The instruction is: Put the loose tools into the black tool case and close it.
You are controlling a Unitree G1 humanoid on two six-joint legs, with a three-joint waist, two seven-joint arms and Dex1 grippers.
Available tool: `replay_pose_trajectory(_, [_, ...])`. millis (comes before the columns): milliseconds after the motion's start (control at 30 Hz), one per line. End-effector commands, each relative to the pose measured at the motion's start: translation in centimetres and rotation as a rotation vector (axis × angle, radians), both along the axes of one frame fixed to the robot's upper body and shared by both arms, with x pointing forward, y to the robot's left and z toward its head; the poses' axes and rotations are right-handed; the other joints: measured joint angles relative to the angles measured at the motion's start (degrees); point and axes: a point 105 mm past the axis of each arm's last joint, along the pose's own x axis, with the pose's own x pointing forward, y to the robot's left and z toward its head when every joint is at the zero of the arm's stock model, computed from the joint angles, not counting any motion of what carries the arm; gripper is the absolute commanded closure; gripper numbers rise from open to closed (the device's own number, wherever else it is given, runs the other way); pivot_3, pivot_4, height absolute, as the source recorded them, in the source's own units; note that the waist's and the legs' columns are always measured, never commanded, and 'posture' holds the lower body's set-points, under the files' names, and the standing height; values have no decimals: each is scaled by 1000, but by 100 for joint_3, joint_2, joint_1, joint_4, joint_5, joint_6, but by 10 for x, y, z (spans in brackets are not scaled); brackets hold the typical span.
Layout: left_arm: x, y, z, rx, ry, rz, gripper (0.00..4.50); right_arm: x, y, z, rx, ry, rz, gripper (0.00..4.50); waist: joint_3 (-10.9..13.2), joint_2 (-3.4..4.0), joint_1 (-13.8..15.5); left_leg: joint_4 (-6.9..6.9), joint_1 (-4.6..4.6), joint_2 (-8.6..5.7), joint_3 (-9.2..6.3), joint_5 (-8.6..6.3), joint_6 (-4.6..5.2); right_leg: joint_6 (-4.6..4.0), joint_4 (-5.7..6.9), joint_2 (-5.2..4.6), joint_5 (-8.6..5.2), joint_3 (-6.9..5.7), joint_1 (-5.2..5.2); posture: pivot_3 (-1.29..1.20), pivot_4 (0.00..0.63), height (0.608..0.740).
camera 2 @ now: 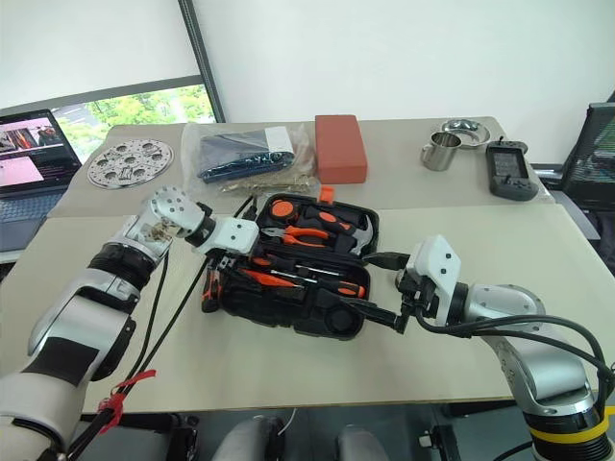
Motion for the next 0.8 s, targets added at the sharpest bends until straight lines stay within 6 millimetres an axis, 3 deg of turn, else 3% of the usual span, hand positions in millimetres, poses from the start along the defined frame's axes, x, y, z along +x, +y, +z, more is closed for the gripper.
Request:
replay_pose_trajectory(33, [7,-5,16,-53,-42,20,736,-2,3,8,8,-48,19,0,0,0,0,2,0,0,0,0,0,0,0,0,0,0,0,0,150,740])
replay_pose_trajectory(333, [2,-26,53,-233,-16,-12,736,-2,5,7,9,-46,22,0,0,0,2,2,-7,-2,-2,1,2,0,0,0,0,-3,-1,0,150,740])
replay_pose_trajectory(433, [-4,-24,48,-206,3,-39,1345,-2,5,7,10,-47,23,0,0,0,2,3,-7,-2,-3,2,2,0,2,0,0,-4,0,0,150,740])
replay_pose_trajectory(567, [-12,-14,33,-137,57,-52,2871,-2,5,6,11,-46,20,0,-2,3,-28,1,-3,-1,-1,2,2,0,2,2,0,-2,0,0,150,740])
replay_pose_trajectory(600, [-12,-13,30,-125,61,-50,2965,-2,5,6,11,-45,19,0,-2,3,-31,1,-2,0,-1,2,2,0,2,4,0,-1,0,0,150,740])
replay_pose_trajectory(733, [-15,-12,21,-121,77,-44,4367,-2,6,6,14,-47,18,0,-2,3,-6,4,-2,2,-4,2,2,0,2,6,0,-2,0,0,150,740])
replay_pose_trajectory(800, [-15,-12,15,-120,85,-35,4438,-2,6,6,15,-48,17,0,-2,3,1,5,-4,0,-5,2,2,0,2,2,0,-2,0,0,150,740])
